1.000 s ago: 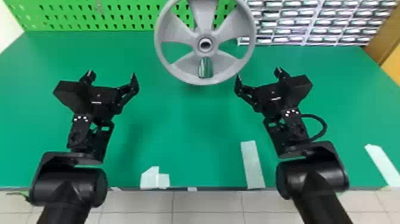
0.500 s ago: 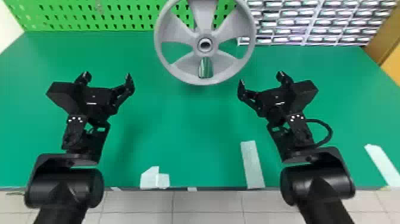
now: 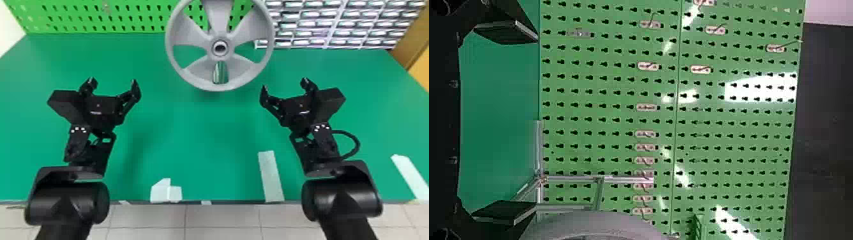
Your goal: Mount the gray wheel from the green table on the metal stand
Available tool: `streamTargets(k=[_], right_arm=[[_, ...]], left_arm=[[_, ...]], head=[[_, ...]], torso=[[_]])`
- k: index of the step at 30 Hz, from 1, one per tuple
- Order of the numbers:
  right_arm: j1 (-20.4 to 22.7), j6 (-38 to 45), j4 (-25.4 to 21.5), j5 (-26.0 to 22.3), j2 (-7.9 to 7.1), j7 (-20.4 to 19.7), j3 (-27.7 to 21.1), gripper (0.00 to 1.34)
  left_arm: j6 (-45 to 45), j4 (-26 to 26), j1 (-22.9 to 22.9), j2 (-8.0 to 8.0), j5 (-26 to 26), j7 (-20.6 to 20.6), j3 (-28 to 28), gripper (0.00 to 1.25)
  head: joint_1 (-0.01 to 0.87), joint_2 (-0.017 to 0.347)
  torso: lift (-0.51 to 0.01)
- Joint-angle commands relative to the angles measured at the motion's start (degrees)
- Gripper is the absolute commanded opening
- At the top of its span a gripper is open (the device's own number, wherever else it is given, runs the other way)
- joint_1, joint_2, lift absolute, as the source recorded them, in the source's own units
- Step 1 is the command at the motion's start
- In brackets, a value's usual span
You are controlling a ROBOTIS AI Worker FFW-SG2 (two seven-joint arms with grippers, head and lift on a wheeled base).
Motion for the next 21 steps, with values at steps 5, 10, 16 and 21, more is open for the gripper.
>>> streamTargets(k=[5, 10, 16, 21], right_arm=[[0.19, 0.99, 0.00, 0.27, 0.19, -1.12, -1.52, 1.24], [0.19, 0.99, 0.18, 0.97, 0.19, -1.74, -1.78, 1.24], [0.54, 0.99, 0.18, 1.14, 0.19, -4.11, -1.43, 1.25], [0.98, 0.90, 0.18, 0.79, 0.19, -7.18, -0.46, 1.25]], left_arm=[[-0.18, 0.53, 0.35, -0.10, 0.15, 0.88, 0.10, 1.13], [-0.27, 0.53, 0.43, -0.10, -0.02, 1.32, 0.10, 1.13], [-0.27, 0.53, 0.43, -0.10, -0.02, 3.08, -0.16, 1.12], [-0.27, 0.53, 0.35, -0.10, -0.11, 3.69, -0.16, 1.11]], head=[[0.867, 0.052], [0.867, 0.052], [0.867, 0.052], [0.867, 0.052]], torso=[[-0.100], [-0.100], [-0.100], [-0.100]])
